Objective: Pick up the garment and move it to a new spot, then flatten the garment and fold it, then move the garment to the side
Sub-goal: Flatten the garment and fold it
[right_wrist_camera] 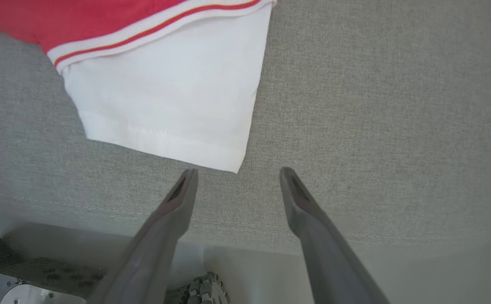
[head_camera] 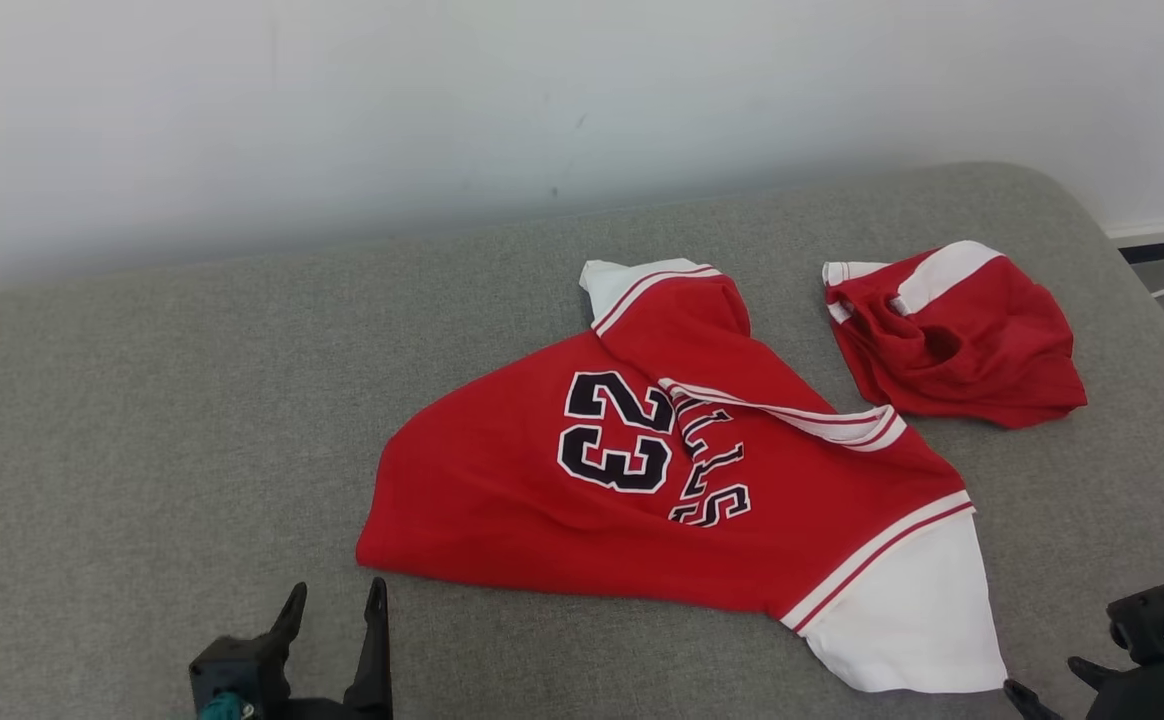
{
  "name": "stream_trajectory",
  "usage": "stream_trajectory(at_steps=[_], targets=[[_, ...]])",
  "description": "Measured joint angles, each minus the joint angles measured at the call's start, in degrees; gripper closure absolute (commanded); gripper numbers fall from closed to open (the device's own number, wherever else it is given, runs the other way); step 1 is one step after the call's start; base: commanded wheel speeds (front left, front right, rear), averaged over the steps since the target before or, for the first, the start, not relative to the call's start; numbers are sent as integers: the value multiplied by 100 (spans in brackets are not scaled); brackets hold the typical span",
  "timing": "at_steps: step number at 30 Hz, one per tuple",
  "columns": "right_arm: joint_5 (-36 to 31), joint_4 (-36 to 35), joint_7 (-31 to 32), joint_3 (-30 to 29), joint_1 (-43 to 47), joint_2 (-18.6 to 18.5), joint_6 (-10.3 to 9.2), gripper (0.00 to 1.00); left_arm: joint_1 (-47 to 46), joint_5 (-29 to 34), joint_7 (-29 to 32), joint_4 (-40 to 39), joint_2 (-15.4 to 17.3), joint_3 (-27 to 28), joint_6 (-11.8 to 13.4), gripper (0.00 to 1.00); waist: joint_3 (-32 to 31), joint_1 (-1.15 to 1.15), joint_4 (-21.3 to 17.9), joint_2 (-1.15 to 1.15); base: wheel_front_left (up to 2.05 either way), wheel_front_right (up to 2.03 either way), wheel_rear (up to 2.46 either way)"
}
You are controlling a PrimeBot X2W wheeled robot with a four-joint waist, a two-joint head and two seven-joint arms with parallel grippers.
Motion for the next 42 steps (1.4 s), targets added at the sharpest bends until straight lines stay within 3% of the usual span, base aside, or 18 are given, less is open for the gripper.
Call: stream_trajectory(at_steps=[4, 11, 23, 24, 25, 26, 27, 37, 42], targets=[[43, 37, -91, -84, -4, 244, 0, 0, -206, 0, 67, 129, 45, -15, -51, 0, 90, 0, -13, 0, 0, 0, 0], [-42, 11, -236, -194, -181, 388, -1, 0, -1073, -36, 457, 981, 309, -67, -501, 0, 260, 0, -94, 0, 0, 0, 0], [-223, 82, -378, -322, -356, 497, -5, 0, -1719, -407, 913, 2332, 227, 27, -804, 0, 482, 1, -378, 0, 0, 0, 0], [-225, 119, -380, -333, -354, 495, -5, 0, -1786, -419, 912, 2393, 205, 33, -818, 15, 494, 0, -387, 0, 0, 0, 0], [-233, 125, -381, -339, -353, 501, -5, 0, -1841, -432, 913, 2444, 190, 34, -821, 45, 503, 1, -393, 0, 0, 0, 0], [-254, 125, -383, -347, -354, 516, -5, 0, -1892, -452, 913, 2496, 175, 31, -826, 66, 507, 1, -396, 0, 0, 0, 0], [-289, 125, -394, -349, -354, 544, -5, 0, -1950, -454, 912, 2602, 159, 7, -864, 100, 510, 0, -393, 0, 0, 0, 0], [-372, 204, -500, -371, -353, 657, -5, 0, -2862, 38, 616, 2368, 64, -579, -973, 100, 413, 0, -298, 0, 0, 0, 0], [-474, 247, -498, -310, -385, 715, -5, 0, -3538, 33, 621, 2689, -46, -823, -1074, 100, 345, 0, -385, 0, 0, 0, 0]])
